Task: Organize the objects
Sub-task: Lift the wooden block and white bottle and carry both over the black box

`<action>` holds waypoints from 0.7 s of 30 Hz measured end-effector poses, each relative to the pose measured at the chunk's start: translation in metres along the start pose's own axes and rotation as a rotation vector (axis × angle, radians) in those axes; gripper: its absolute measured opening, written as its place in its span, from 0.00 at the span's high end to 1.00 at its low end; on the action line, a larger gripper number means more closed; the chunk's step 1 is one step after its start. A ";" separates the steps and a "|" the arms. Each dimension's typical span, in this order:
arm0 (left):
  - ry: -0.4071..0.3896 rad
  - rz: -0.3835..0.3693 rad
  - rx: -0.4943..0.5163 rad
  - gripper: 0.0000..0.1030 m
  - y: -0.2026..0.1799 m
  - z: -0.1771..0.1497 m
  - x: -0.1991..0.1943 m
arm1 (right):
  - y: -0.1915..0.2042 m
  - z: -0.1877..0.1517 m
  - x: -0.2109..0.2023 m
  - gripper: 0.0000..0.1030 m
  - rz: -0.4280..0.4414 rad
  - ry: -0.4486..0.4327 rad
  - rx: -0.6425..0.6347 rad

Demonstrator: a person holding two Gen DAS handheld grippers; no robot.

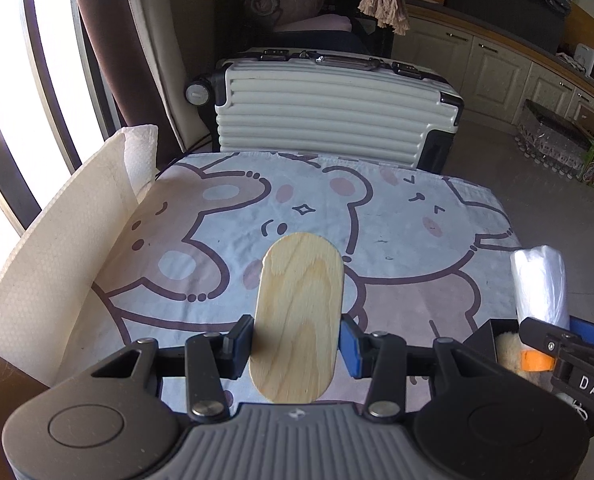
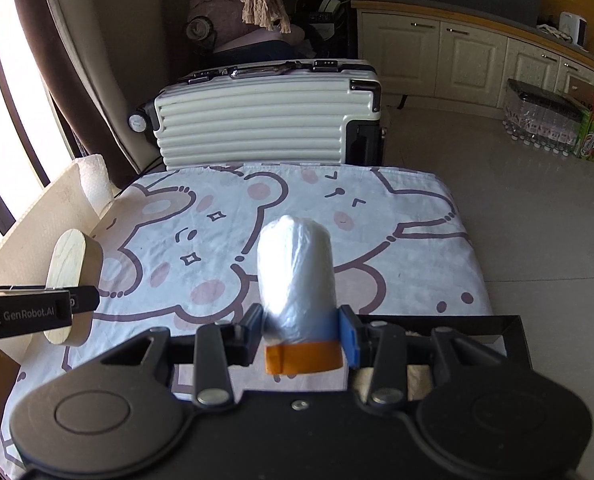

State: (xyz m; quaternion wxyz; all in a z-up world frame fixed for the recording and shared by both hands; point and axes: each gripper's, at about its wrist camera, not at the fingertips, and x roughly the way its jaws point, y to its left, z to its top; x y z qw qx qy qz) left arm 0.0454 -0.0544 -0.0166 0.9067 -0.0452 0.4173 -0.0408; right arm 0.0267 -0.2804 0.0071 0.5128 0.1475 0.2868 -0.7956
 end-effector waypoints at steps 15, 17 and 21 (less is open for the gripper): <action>-0.018 -0.065 0.018 0.55 -0.038 0.005 0.000 | -0.036 -0.001 -0.005 0.60 -0.073 -0.004 0.005; -0.019 -0.079 0.018 0.55 -0.045 0.005 0.001 | -0.046 -0.002 -0.006 0.60 -0.086 -0.003 0.018; -0.019 -0.115 0.028 0.55 -0.063 0.005 0.002 | -0.065 -0.005 -0.010 0.60 -0.112 -0.009 0.029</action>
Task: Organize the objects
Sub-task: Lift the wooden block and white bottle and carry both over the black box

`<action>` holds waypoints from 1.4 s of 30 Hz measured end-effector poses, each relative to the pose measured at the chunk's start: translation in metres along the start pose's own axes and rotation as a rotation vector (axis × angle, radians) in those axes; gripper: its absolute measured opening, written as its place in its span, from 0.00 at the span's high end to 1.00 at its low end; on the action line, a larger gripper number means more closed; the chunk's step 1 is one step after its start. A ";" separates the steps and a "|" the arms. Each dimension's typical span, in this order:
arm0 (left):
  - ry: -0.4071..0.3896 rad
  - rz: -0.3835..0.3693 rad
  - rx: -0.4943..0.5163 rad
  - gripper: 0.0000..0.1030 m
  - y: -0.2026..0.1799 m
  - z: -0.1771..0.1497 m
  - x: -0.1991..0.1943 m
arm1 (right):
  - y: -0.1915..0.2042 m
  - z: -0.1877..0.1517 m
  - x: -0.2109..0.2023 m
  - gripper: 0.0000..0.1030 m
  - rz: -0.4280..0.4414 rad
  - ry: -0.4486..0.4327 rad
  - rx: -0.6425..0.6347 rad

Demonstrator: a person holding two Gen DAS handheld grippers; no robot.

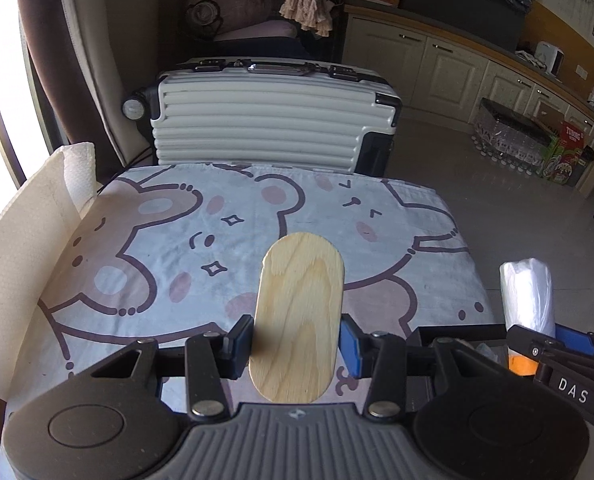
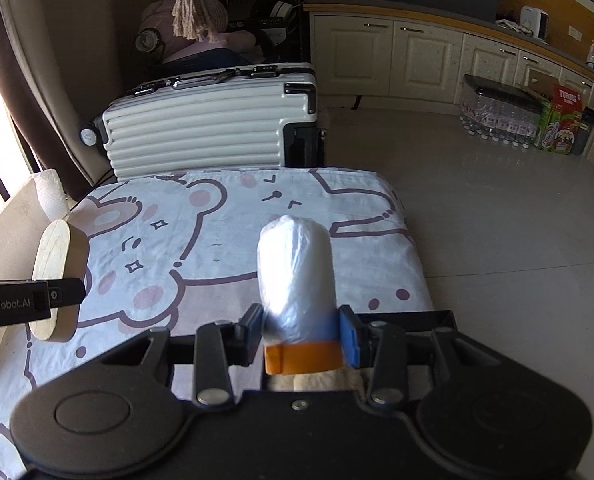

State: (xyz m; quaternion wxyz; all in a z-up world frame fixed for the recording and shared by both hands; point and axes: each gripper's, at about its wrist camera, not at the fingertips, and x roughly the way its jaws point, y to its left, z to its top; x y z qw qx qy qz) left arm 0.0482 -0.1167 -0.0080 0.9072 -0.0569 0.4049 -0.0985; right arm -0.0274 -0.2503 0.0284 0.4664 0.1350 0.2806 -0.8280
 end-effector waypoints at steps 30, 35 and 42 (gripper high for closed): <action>0.102 -0.282 0.013 0.55 -0.096 -0.009 0.033 | -0.086 -0.021 0.041 0.60 -0.094 0.133 0.089; 0.131 -0.284 0.025 0.55 -0.104 -0.009 0.050 | -0.093 -0.033 0.067 0.60 -0.123 0.215 0.072; 0.165 -0.302 0.031 0.55 -0.112 -0.008 0.072 | -0.104 -0.041 0.094 0.60 -0.120 0.270 0.091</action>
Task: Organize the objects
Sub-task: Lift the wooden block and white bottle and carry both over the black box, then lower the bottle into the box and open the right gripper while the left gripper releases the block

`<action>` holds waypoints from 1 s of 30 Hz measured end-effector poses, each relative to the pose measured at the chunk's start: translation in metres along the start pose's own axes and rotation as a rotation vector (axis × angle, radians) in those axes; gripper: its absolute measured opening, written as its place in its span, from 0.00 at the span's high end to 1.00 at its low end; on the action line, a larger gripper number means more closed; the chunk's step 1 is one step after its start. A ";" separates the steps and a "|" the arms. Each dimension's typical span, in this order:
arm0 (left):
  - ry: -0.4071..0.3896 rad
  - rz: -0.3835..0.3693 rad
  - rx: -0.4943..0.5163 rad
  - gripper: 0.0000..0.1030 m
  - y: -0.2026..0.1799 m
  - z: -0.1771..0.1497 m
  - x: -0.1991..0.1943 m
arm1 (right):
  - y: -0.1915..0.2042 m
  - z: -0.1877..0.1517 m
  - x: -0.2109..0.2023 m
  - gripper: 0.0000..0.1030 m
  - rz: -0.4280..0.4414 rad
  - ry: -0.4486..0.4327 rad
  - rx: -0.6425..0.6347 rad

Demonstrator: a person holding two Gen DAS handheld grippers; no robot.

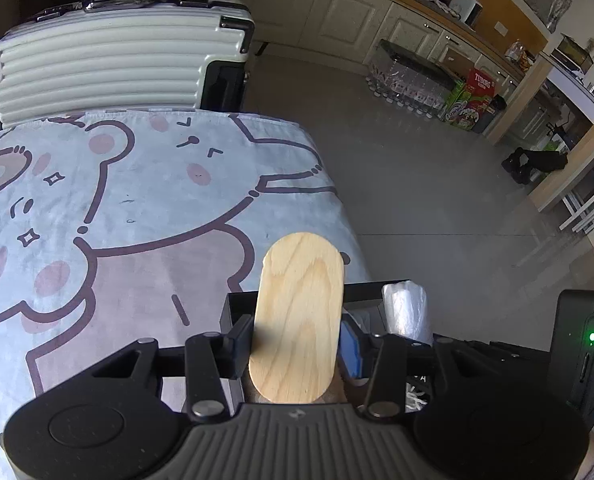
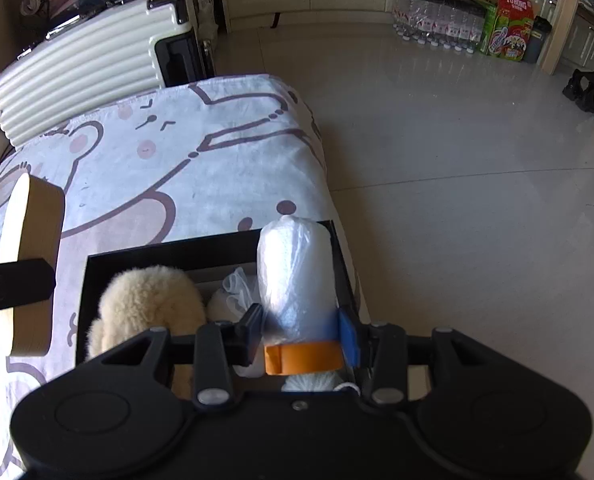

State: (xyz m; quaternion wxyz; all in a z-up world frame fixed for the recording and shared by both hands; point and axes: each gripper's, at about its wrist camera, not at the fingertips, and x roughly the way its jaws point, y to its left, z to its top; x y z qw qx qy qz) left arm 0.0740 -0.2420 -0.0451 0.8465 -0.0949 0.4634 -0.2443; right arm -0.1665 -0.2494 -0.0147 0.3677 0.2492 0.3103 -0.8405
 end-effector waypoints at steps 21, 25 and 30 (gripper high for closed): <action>0.076 -0.094 -0.073 0.55 -0.014 0.003 0.040 | -0.001 0.007 0.013 0.54 0.018 0.027 -0.036; 0.089 -0.113 -0.102 0.55 -0.020 0.001 0.046 | -0.005 0.005 0.005 0.63 0.040 0.031 -0.046; 0.099 -0.135 -0.182 0.55 -0.026 -0.005 0.057 | -0.010 0.002 -0.006 0.73 0.044 0.037 -0.052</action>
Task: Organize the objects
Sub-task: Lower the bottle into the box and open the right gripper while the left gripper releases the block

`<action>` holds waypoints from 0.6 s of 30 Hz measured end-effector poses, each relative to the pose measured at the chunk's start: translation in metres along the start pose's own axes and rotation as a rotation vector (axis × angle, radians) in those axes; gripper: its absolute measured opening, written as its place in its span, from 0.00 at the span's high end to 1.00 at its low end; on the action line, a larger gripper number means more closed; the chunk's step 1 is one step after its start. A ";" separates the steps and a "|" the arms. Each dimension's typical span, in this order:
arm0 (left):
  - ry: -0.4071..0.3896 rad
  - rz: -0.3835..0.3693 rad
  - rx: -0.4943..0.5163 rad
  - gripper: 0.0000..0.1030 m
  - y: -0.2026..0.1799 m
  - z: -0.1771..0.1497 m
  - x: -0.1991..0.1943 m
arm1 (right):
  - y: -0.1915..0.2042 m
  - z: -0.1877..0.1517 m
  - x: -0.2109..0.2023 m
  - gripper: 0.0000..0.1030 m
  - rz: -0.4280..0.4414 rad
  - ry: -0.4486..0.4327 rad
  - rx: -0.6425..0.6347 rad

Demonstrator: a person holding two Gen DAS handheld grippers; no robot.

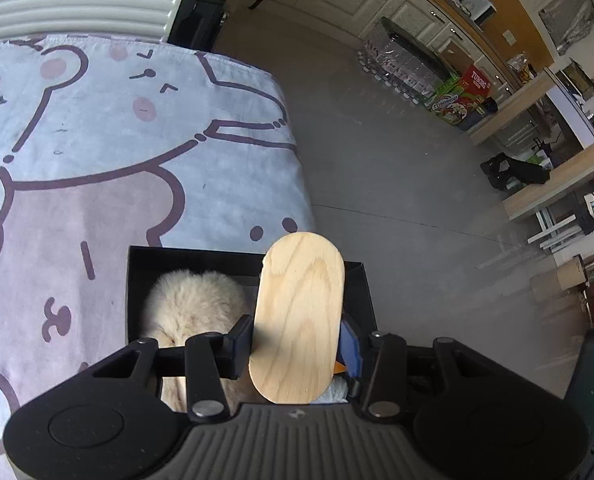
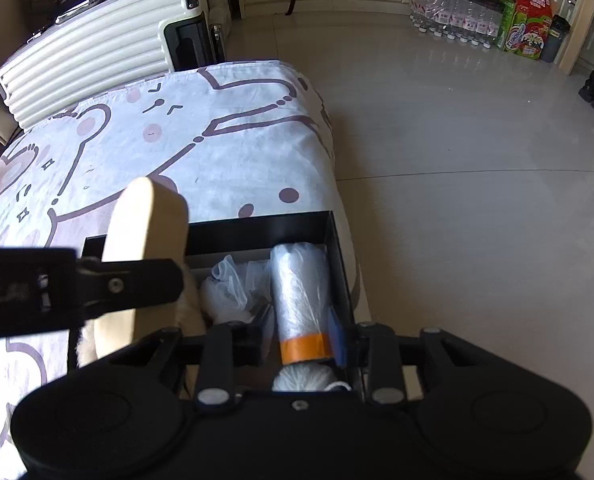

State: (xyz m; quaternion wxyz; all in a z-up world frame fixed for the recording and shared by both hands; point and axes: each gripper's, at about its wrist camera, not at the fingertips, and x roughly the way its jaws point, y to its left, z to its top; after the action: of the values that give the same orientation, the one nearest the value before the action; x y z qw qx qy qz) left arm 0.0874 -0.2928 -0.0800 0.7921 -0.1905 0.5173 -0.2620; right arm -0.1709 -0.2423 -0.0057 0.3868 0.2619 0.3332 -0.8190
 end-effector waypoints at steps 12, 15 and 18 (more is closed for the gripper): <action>0.061 -0.015 -0.127 0.55 0.001 -0.011 0.036 | -0.010 -0.009 -0.004 0.76 0.003 0.034 -0.027; 0.080 -0.025 -0.150 0.43 0.005 -0.012 0.042 | -0.010 -0.009 -0.004 0.76 0.006 0.036 -0.036; 0.053 -0.016 -0.151 0.37 0.006 -0.009 0.036 | -0.010 -0.009 -0.004 0.76 0.007 0.037 -0.036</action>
State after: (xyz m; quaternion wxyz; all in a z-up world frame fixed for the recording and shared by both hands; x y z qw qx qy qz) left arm 0.0923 -0.3100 -0.1128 0.7594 -0.2470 0.5549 -0.2335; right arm -0.1754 -0.2289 -0.0053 0.3882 0.2712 0.3542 -0.8064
